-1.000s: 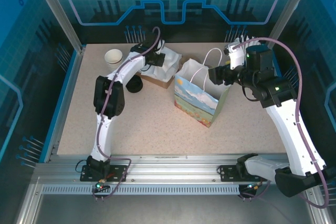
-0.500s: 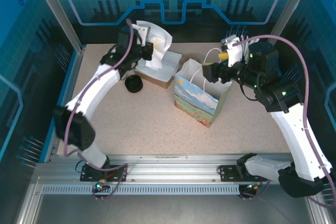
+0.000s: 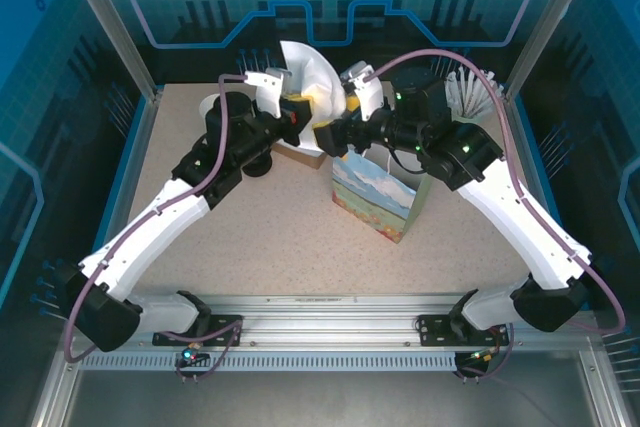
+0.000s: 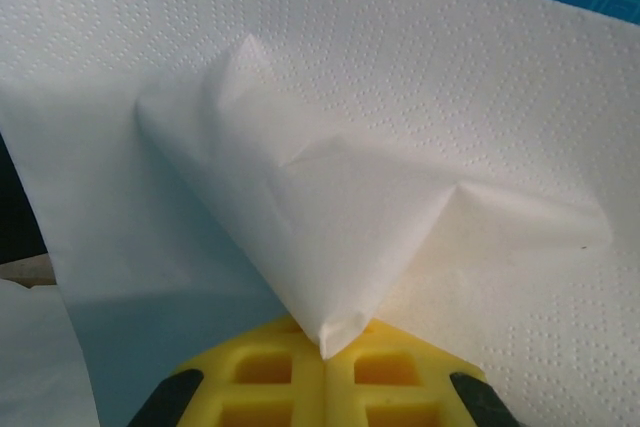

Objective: Pack the takeout coffee

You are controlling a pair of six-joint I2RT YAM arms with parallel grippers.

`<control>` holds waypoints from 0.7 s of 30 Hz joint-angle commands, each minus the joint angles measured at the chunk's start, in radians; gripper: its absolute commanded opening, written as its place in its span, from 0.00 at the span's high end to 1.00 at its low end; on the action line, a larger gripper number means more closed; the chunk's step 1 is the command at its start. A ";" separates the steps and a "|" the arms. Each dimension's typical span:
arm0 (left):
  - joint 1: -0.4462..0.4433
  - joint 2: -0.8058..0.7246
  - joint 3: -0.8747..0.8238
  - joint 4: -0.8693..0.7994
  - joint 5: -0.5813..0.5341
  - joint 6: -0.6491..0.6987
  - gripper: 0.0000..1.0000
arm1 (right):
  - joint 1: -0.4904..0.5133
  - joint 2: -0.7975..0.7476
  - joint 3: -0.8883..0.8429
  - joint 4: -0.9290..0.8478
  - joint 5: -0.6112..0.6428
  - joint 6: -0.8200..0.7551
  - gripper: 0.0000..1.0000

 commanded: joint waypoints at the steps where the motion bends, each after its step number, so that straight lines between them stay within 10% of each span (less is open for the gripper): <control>1: -0.017 -0.034 -0.023 0.049 -0.012 -0.016 0.96 | 0.008 0.003 0.034 0.100 0.078 0.016 0.20; 13: -0.039 -0.062 -0.065 0.078 0.023 -0.048 0.90 | -0.002 0.053 0.122 0.027 0.142 -0.021 0.96; 21: -0.039 -0.158 -0.128 0.074 0.157 -0.077 0.56 | -0.130 -0.035 0.243 -0.182 -0.026 -0.144 1.00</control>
